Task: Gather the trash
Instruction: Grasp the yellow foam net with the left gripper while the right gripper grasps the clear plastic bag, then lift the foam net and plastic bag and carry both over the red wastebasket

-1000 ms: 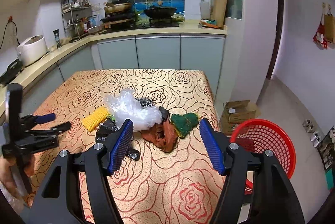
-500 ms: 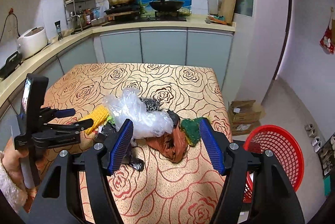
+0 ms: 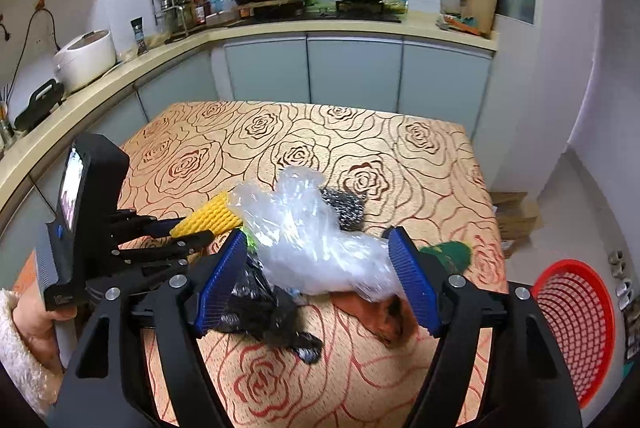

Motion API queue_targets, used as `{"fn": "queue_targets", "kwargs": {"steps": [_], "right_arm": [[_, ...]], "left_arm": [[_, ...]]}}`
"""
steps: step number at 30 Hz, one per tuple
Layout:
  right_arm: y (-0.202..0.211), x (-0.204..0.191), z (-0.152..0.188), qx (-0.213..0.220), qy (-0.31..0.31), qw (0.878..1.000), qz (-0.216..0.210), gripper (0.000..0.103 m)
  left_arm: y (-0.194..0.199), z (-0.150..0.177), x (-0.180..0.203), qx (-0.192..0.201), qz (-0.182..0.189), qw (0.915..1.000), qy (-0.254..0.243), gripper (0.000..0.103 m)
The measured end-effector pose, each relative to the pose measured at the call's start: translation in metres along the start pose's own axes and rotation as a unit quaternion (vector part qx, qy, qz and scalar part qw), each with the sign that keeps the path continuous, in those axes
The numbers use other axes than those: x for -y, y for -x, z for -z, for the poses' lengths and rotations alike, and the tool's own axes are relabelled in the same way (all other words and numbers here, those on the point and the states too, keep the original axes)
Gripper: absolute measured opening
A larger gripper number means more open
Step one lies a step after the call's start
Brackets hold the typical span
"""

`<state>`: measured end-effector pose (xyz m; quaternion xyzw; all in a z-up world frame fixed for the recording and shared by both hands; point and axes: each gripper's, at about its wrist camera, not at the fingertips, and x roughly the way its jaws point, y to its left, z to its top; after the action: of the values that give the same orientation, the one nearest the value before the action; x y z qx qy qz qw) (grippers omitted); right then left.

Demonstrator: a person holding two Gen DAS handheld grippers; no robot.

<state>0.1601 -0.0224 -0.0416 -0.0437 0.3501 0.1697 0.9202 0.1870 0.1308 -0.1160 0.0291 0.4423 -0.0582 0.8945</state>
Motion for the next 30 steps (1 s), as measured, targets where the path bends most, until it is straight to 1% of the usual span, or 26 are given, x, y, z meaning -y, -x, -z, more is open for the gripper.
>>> {"fn": "queue_targets", "kwargs": {"steps": [4,6,9,13,14,15,16,18,19,21,23,26,30], "right_arm": [[-0.012,-0.004,-0.002,-0.010,0.005,1.000,-0.009,0.071],[-0.019,-0.007,-0.003,-0.015,0.010,1.000,-0.009,0.071],[-0.029,-0.009,-0.002,-0.018,0.016,1.000,-0.005,0.071],[-0.039,-0.010,0.002,-0.026,0.021,0.999,0.003,0.071],[-0.040,-0.010,0.002,-0.027,0.022,0.999,0.004,0.069],[-0.042,-0.009,0.003,-0.029,0.022,0.999,0.004,0.062],[-0.043,-0.009,0.004,-0.031,0.022,0.999,0.003,0.059],[-0.044,-0.007,0.003,-0.033,0.021,0.999,0.002,0.049],[-0.044,-0.007,0.003,-0.032,0.020,0.999,0.003,0.047],[-0.043,-0.006,0.003,-0.029,0.023,0.999,0.005,0.039],[-0.040,-0.006,0.004,-0.026,0.026,0.999,0.006,0.034],[-0.033,-0.008,0.003,-0.015,0.027,0.999,0.014,0.028],[-0.013,-0.007,-0.002,0.008,0.018,1.000,0.007,0.027]], "left_arm": [[0.001,0.000,-0.004,0.001,0.001,1.0000,0.007,0.019],[0.003,0.001,-0.005,0.003,-0.005,0.9999,0.010,0.019],[0.014,0.001,-0.008,0.019,-0.023,0.9995,0.014,0.019],[0.035,0.002,-0.011,0.040,-0.027,0.9985,0.024,0.019],[0.039,0.002,-0.010,0.045,-0.027,0.9983,0.026,0.019],[0.042,0.002,-0.010,0.048,-0.027,0.9982,0.026,0.019],[0.046,0.002,-0.010,0.052,-0.027,0.9980,0.026,0.019],[0.051,0.002,-0.009,0.056,-0.030,0.9976,0.026,0.019],[0.055,0.002,-0.009,0.060,-0.035,0.9973,0.025,0.019],[0.059,0.001,-0.009,0.065,-0.040,0.9968,0.025,0.019],[0.064,0.001,-0.010,0.070,-0.041,0.9963,0.030,0.019],[0.070,0.003,-0.012,0.074,-0.044,0.9957,0.034,0.019],[0.080,0.002,-0.010,0.085,-0.047,0.9947,0.033,0.019]]}}
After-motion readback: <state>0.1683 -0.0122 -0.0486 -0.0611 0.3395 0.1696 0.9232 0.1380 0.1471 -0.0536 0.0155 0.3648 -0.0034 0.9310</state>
